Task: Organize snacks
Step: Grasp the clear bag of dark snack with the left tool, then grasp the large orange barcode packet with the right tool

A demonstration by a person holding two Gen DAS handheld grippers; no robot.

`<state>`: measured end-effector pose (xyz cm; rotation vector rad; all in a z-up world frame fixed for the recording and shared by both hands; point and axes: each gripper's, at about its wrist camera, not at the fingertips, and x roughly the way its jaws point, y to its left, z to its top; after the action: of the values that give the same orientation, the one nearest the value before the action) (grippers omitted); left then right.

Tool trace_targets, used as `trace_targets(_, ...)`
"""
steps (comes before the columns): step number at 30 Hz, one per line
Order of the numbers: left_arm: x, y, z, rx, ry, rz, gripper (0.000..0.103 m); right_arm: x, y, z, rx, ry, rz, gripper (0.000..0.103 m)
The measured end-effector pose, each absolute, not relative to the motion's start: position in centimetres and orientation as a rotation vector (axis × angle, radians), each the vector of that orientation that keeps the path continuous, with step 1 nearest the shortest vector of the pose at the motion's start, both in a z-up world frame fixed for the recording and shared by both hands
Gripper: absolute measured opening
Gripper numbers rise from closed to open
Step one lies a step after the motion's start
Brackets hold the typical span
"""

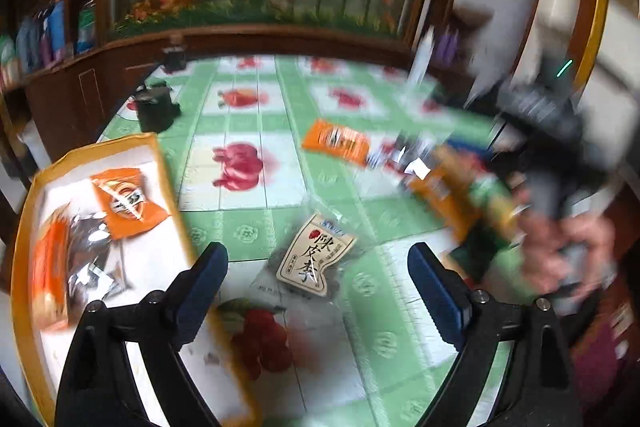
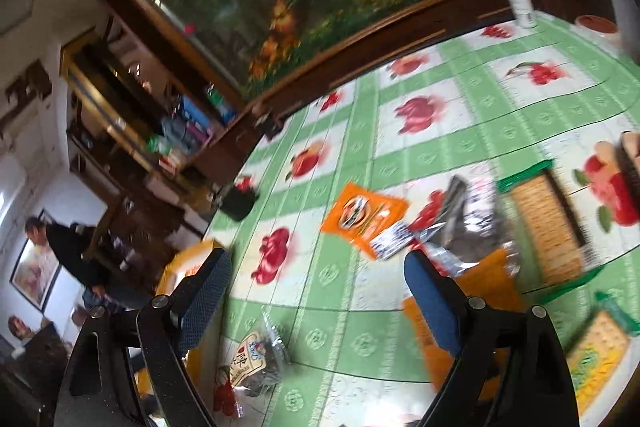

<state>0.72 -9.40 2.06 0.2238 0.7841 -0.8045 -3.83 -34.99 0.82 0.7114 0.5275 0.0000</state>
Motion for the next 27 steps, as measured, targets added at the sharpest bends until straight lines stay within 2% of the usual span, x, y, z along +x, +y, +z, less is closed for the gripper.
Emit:
trace_targets(7, 2.1, -14.6, -2.0, 0.459, 0.874, -0.708, 0.091, -6.1, -38.0, 1.5, 0.752, 0.474, -0.049, 0.092)
trace_targets(9, 2.5, -15.2, -2.9, 0.458, 0.911, -0.673, 0.076, -6.7, -38.7, 1.6, 0.755, 0.467, -0.070, 0.092)
trace_targets(10, 2.6, -15.6, -3.3, 0.455, 0.926, -0.664, 0.057, -6.6, -39.0, 1.5, 0.756, 0.472, -0.082, 0.092)
trace_targets(11, 2.6, -16.0, -3.6, 0.460, 0.923, -0.644, 0.054, -6.7, -39.3, 1.3, 0.755, 0.485, -0.102, 0.092)
trace_targets(20, 3.0, -17.4, -3.9, 0.314, 0.819, -0.618, 0.054, -6.0, -41.3, -1.9, 0.802, 0.638, -0.208, 0.092)
trace_targets(27, 4.2, -16.2, -3.7, 0.250, 0.838, -0.636, 0.054, -3.8, -38.0, -3.5, 0.605, 0.836, -0.210, 0.092)
